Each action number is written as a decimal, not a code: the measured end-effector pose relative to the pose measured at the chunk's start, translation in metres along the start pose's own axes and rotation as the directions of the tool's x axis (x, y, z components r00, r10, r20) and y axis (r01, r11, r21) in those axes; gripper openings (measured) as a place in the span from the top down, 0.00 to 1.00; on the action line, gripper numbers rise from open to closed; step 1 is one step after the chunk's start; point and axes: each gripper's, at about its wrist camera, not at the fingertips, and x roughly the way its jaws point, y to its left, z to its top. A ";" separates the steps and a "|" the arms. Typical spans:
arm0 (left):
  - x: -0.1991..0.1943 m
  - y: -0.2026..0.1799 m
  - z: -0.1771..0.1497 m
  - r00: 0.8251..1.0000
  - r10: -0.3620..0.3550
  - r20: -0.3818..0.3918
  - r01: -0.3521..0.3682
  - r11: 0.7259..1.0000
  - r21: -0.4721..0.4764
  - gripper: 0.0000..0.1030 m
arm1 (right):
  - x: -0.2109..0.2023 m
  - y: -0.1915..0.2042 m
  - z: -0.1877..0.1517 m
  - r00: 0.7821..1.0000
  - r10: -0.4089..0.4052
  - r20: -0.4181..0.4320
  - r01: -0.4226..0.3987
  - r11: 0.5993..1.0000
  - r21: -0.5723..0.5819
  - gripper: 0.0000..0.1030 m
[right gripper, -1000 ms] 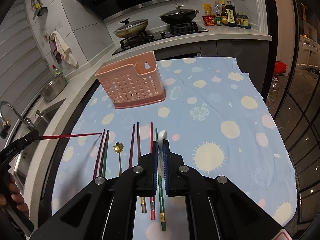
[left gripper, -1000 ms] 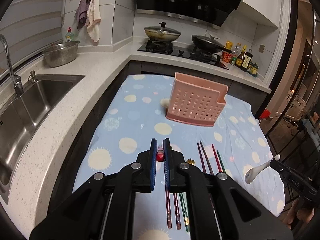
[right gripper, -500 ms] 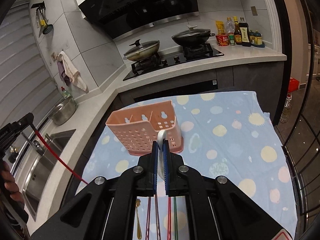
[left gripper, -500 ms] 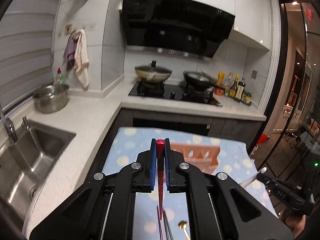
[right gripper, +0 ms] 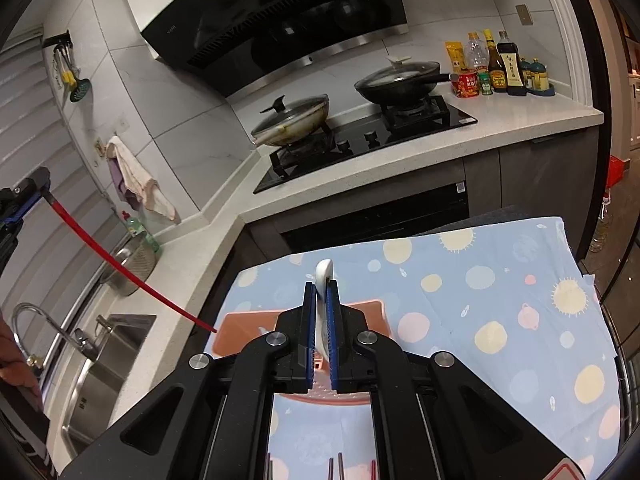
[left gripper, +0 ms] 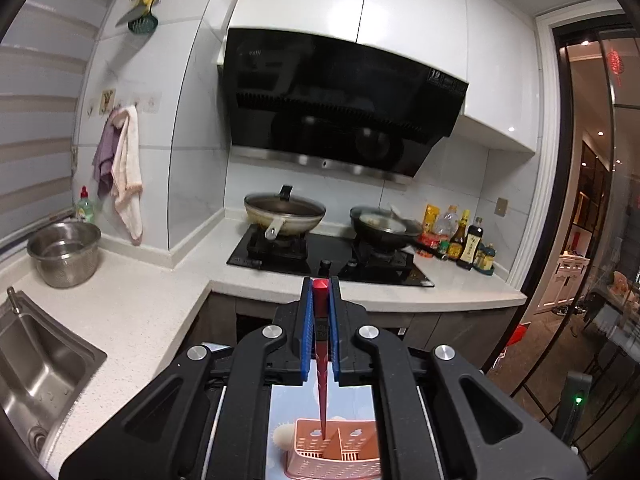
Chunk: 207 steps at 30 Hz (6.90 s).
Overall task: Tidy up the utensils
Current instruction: 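Carry spoon and chopstick into the pink holder and open both tools, then move both open tools back over the remaining utensils, then grasp the green chopstick with the right tool while the left tool grasps a dark red chopstick, then lift both chopsticks into the pink holder and open both tools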
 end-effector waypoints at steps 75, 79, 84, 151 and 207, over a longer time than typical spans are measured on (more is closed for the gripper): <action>-0.164 0.024 -0.357 0.749 0.185 -0.637 -0.167 0.982 0.090 0.40 | -0.125 -0.039 -0.320 0.891 -0.248 -0.381 0.179 0.962 -0.207 0.81; -0.162 0.025 -0.360 0.744 0.180 -0.644 -0.164 0.983 0.085 0.40 | -0.122 -0.040 -0.321 0.888 -0.253 -0.384 0.182 0.960 -0.210 0.84; -0.161 0.022 -0.363 0.740 0.178 -0.649 -0.156 0.983 0.092 0.40 | -0.121 -0.040 -0.321 0.887 -0.253 -0.387 0.182 0.960 -0.210 0.88; -0.170 0.027 -0.328 0.796 0.113 -0.595 -0.117 0.993 0.031 0.93 | -0.153 -0.037 -0.293 0.936 -0.223 -0.271 0.184 0.969 -0.163 0.93; 0.028 -0.007 -0.032 0.990 -0.019 -0.140 0.020 1.000 0.010 0.93 | -0.035 0.046 0.050 0.984 0.042 0.172 -0.022 0.993 -0.112 0.93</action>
